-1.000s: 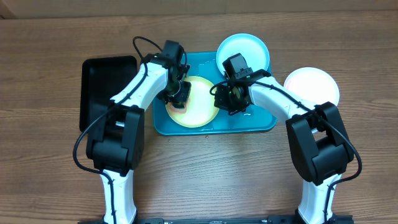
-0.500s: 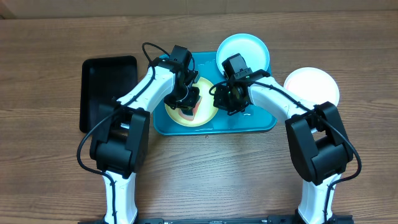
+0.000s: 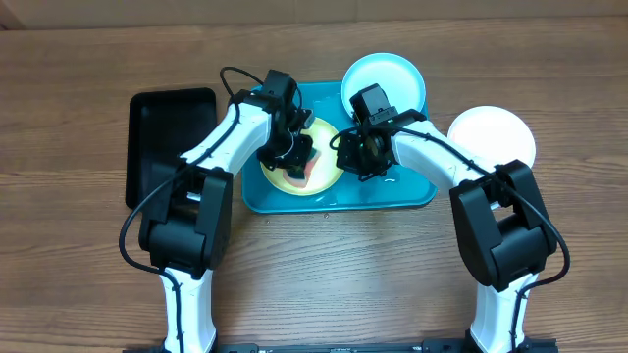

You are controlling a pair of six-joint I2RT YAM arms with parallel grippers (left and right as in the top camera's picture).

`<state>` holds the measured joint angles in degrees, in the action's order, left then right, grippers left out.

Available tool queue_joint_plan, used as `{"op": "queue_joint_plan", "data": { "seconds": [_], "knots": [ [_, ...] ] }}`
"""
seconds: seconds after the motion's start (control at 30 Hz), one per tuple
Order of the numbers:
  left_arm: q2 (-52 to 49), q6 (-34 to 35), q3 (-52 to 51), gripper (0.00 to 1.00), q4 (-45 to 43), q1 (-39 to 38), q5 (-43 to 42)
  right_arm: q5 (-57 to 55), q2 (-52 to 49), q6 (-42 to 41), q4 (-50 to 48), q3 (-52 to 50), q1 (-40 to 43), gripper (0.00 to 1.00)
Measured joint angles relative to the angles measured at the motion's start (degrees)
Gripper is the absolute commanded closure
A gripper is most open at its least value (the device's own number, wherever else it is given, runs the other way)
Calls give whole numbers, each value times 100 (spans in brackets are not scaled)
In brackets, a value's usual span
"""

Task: Clean dirty plates on tray and stack at the side
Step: 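Scrub the yellow plate with the sponge while right gripper holds it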

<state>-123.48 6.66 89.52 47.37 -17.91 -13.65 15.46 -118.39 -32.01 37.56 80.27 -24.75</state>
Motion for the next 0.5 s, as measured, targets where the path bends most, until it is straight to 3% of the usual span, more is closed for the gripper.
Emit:
{"op": "queue_joint_plan", "data": {
  "seconds": [0.17,0.3,0.4,0.5],
  "knots": [
    [11,1263,68,96,-396,4,1368,17,-20,-35,-2,24,0,96],
    [11,1764,76,96,-367,2,1976,26,-20,-33,-7,31,0,96],
    [11,1532,96,96,-219,7,1823,31,-20,-35,20,31,-4,96],
    [11,874,136,96,142,52,1224,55,-20,-31,166,35,2,96]
  ]
}}
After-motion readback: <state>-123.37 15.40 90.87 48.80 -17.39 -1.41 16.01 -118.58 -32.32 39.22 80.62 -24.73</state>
